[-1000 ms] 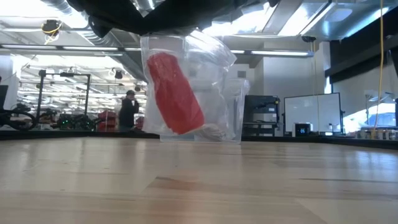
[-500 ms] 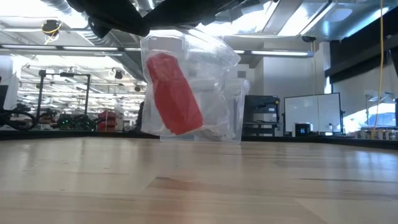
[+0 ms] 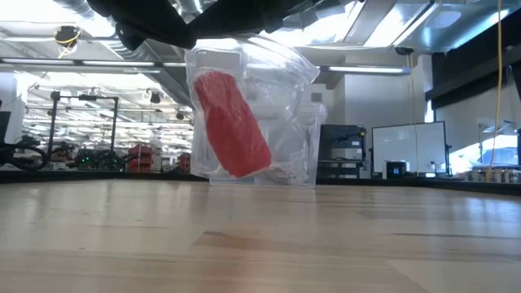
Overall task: Roll bandage
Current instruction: Close the transparent zip bag
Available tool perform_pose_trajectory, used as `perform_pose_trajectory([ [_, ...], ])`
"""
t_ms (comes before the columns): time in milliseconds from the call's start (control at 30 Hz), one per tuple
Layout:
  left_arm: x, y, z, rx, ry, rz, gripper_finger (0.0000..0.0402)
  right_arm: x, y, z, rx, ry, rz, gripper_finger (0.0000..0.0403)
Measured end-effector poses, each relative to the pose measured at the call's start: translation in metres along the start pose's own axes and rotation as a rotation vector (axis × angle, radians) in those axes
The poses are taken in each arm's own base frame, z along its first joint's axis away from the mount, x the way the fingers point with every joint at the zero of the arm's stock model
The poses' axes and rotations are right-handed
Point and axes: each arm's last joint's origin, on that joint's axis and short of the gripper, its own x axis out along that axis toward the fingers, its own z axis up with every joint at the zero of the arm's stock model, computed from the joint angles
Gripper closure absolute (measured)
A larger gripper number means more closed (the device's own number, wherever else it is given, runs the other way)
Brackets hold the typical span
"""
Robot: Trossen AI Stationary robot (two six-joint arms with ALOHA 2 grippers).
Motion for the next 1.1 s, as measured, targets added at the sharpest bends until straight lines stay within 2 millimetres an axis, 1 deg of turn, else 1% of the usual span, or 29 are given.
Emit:
perform_pose_trajectory([
  [200,0.0,0.0,0.0,0.002,0.002,0.001,0.0401,0.0,0.0,0.0,0.0,0.003,-0.002,0.0381],
  [333,0.0,0.0,-0.001,0.003,0.004,0.002,0.0401,0.0,0.0,-0.001,0.0,0.009,-0.005,0.0381],
  [500,0.0,0.001,-0.001,0.008,0.012,0.01,0.0401,0.0,0.002,0.0,-0.007,0.024,-0.044,0.0368],
  [667,0.0,0.001,-0.002,0.007,0.013,0.011,0.0401,0.0,0.002,0.0,-0.008,0.027,-0.046,0.038],
  [767,0.0,0.001,-0.002,0.006,0.013,0.01,0.0401,-0.001,0.002,-0.001,-0.008,0.032,-0.046,0.038],
  [933,0.0,0.001,-0.001,0.002,0.01,0.012,0.0401,-0.006,0.002,0.001,-0.01,0.046,-0.056,0.0376],
  [1100,0.0,0.0,-0.003,0.012,0.029,-0.001,0.0401,-0.017,-0.001,0.005,-0.037,0.081,-0.097,0.0378],
])
